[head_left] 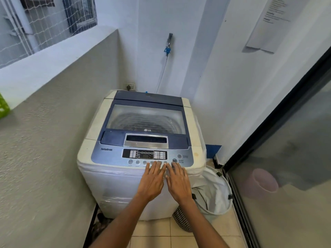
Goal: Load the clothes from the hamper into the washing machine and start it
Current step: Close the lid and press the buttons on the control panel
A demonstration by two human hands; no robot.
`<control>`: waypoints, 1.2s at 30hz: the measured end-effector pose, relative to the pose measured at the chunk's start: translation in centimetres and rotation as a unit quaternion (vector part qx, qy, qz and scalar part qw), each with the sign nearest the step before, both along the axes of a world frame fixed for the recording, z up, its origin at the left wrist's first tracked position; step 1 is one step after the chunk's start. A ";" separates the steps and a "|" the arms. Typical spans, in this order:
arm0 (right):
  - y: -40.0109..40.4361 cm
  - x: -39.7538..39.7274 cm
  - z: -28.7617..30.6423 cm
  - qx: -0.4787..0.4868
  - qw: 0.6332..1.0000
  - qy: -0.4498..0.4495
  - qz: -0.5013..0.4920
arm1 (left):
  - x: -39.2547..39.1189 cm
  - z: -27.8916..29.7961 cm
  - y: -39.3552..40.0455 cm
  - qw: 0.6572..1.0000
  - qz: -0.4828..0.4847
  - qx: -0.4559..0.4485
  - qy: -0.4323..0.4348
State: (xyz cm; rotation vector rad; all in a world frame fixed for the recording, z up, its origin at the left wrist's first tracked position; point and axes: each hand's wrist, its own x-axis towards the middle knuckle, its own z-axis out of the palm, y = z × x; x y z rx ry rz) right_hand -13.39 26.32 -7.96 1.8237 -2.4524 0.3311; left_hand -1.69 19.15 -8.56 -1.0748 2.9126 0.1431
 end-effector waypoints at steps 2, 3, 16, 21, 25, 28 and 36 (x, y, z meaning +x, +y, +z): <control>0.4 -0.8 -0.7 -0.007 1.000 0.004 0.014 | -0.7 -0.4 0.4 1.000 0.010 0.008 0.007; 0.5 -1.0 -0.9 -0.010 1.000 0.009 0.022 | -0.8 -0.7 0.6 1.000 0.013 0.008 0.014; -0.1 -1.2 -2.1 -0.051 0.999 -0.012 0.010 | -1.3 -1.5 0.8 0.998 0.034 -0.029 0.041; 1.0 -0.9 -3.5 -0.033 0.999 -0.004 0.016 | -0.8 -2.8 1.6 0.996 0.027 -0.020 0.082; 1.2 -1.0 -3.3 0.000 1.000 -0.006 0.006 | -0.6 -3.8 1.7 0.994 0.034 -0.025 0.104; 1.1 -0.8 -2.9 -0.003 1.000 -0.023 0.001 | -0.4 -3.8 1.9 0.992 0.035 -0.037 0.111; 0.7 -3.3 -1.1 -0.031 0.999 -0.039 -0.003 | -2.5 -2.0 1.6 0.994 0.050 -0.019 0.091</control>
